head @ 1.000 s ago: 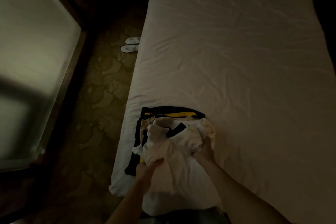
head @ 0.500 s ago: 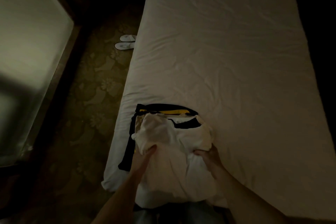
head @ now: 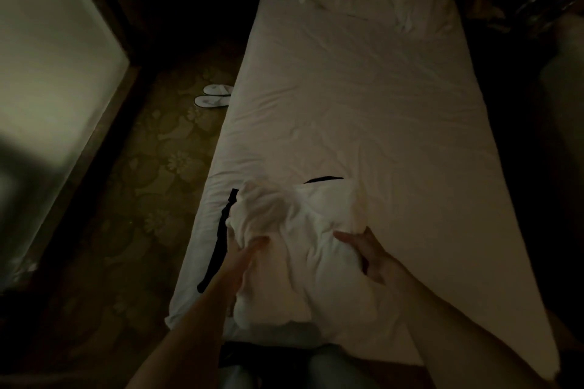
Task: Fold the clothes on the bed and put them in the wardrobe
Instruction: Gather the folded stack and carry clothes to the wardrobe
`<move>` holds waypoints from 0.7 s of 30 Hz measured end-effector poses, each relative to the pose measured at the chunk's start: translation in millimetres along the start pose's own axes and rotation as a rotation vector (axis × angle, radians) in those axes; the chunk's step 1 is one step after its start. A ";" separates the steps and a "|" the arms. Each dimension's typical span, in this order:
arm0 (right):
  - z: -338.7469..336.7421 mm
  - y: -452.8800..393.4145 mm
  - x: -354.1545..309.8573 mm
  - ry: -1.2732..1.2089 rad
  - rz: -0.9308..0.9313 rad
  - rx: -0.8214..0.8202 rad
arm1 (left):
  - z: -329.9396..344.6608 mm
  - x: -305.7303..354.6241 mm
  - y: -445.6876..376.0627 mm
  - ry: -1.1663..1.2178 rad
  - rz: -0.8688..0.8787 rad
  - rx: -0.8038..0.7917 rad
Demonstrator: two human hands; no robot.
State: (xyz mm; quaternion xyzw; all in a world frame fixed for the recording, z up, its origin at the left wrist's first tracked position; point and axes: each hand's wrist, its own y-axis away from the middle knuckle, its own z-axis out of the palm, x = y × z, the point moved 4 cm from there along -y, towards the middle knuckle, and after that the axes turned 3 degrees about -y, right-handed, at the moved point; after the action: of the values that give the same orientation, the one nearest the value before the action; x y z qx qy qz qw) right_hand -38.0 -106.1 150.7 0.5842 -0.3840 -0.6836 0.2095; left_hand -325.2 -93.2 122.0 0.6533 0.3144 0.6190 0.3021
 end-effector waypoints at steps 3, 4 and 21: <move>8.8 14.8 -6.7 0.069 0.036 -0.124 | -6.4 8.5 18.0 -0.010 -0.006 -0.088; 12.4 19.0 -7.8 0.097 0.042 -0.149 | -8.0 9.3 24.1 -0.033 -0.004 -0.112; 132.7 88.2 -95.2 0.325 -0.323 -0.309 | -90.8 20.4 166.0 0.365 0.306 0.213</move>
State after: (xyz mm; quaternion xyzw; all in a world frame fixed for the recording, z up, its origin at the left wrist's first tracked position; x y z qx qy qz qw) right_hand -157.8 -53.4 282.3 0.7009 -0.1381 -0.6561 0.2432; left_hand -409.1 -179.6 269.4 0.5988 0.3247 0.7285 0.0730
